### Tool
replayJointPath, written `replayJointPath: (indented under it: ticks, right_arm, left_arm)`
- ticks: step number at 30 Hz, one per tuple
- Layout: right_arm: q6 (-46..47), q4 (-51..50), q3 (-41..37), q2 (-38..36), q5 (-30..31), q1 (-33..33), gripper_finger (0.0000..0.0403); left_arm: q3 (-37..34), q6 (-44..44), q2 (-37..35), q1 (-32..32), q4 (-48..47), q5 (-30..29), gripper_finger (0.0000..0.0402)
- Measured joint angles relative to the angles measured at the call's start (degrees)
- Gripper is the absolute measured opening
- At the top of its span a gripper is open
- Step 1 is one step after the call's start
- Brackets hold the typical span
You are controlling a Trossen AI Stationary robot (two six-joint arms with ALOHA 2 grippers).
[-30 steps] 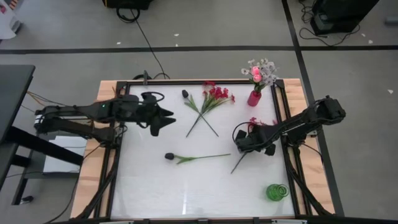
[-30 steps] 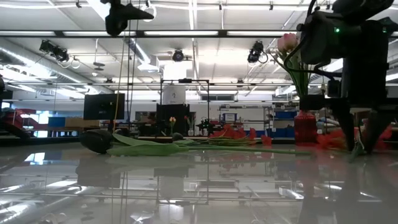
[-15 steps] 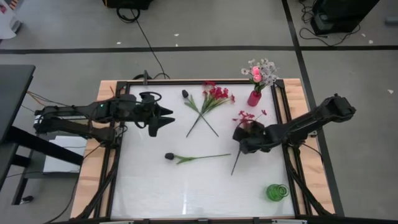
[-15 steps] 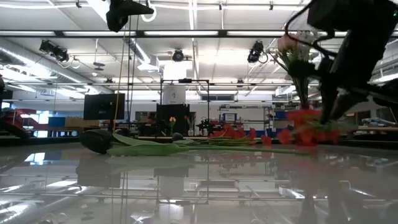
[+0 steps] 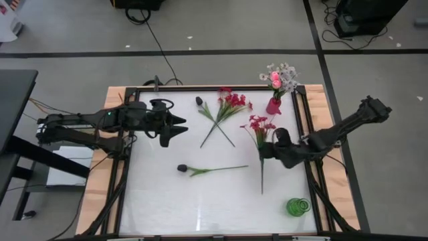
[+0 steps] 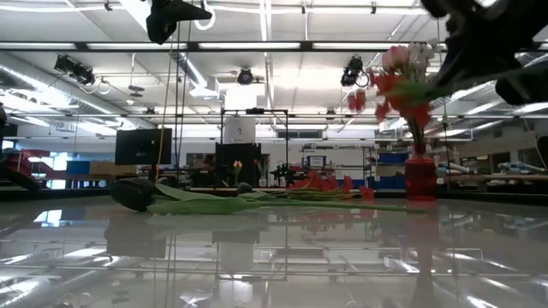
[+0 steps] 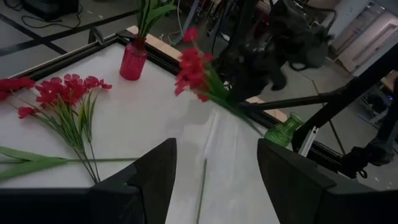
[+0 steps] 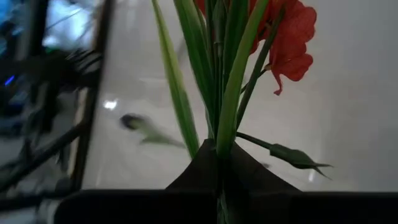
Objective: Sort flowers into vase by color
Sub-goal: Put the right red flowers into the green vase
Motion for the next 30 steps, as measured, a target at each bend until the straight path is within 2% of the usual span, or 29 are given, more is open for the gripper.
replayJointPath:
  ticks: [4,7,10,12,16,19,22,24,27,30]
  right_arm:
    - [-11.5,1.8,0.0,-5.2,1.9,2.5,0.0012]
    - [-23.7,7.2,0.0,-8.8,2.1,4.3,0.0012]
    - [-43.4,15.8,0.0,-11.3,2.0,6.1,0.0012]
    - [-55.4,22.1,0.0,-12.5,2.0,7.0,0.0012]
    - [-72.9,34.1,0.0,-14.0,2.1,7.4,0.0013]
    - [-81.2,40.9,0.1,-14.9,2.6,7.3,0.0013]
    - [-86.3,45.0,0.1,-15.0,2.8,6.5,0.0014]
    - [-88.8,45.9,0.1,-14.8,2.6,5.5,0.0014]
    - [-91.0,46.2,0.1,-13.6,2.5,3.6,0.0014]
    - [-91.3,47.3,0.1,-11.6,1.7,1.6,0.0014]
  left_arm:
    - [0.0,0.2,0.4,0.1,-0.1,-0.8,0.0229]
    - [0.0,-4.1,1.0,0.1,2.4,-2.6,0.0229]
    - [0.0,-6.4,4.1,-1.5,11.3,-3.0,0.0229]
    - [0.0,-6.2,8.2,-3.3,20.8,-3.0,0.0229]
    - [0.0,-4.4,19.3,-7.4,39.9,-5.1,0.0229]
    - [0.1,-1.5,27.7,-10.2,54.7,-7.9,0.0229]
    - [2.6,5.5,35.8,-12.3,63.6,-10.7,0.0229]
    - [6.2,11.4,41.0,-13.2,65.9,-11.7,0.0229]
    - [13.6,15.7,47.6,-13.8,65.8,-11.7,0.0229]
    - [20.8,18.1,52.2,-13.8,61.2,-11.6,0.0229]
